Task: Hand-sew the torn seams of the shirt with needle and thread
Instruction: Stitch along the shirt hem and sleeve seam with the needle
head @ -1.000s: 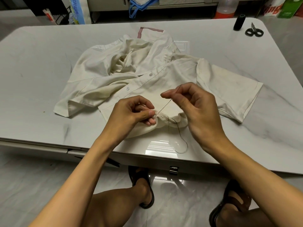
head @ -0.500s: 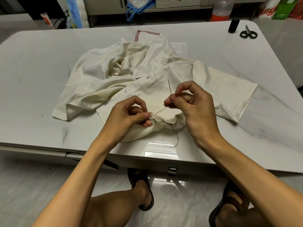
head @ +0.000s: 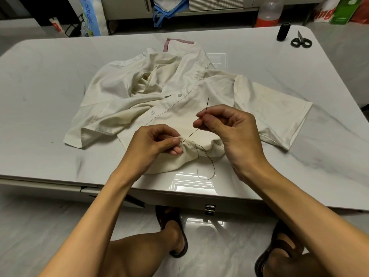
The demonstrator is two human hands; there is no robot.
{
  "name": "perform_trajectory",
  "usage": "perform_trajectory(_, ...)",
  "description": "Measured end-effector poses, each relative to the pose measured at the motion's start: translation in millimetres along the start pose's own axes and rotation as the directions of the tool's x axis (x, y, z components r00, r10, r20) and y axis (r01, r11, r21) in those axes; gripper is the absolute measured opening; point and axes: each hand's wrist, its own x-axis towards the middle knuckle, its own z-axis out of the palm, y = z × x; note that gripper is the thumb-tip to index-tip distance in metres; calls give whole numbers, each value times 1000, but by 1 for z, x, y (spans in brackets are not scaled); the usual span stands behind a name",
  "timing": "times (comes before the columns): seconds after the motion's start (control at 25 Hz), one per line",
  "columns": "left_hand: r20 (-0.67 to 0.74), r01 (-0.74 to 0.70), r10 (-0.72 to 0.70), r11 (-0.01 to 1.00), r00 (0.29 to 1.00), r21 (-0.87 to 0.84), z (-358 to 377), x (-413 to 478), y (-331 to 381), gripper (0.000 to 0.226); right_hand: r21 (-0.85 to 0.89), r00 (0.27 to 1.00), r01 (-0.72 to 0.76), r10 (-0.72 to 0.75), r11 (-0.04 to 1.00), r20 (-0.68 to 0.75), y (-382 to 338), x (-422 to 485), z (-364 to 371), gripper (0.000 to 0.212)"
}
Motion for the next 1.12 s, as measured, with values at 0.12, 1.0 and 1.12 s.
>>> perform_trajectory(0.12,-58,-6,9,999,998,48,-2,3,-2,4,38,998,41,-42,998,40,-5,0,2,9)
perform_trajectory(1.0,-400,113,-113,993,910,-24,22,13,-31,10,-342,660,-453,568,823,492,-128,-92,-61,10)
perform_trajectory(1.12,-422,113,-107,994,900,-12,26,13,-31,8,-370,606,-478,605,796,517,-136,-99,-67,10)
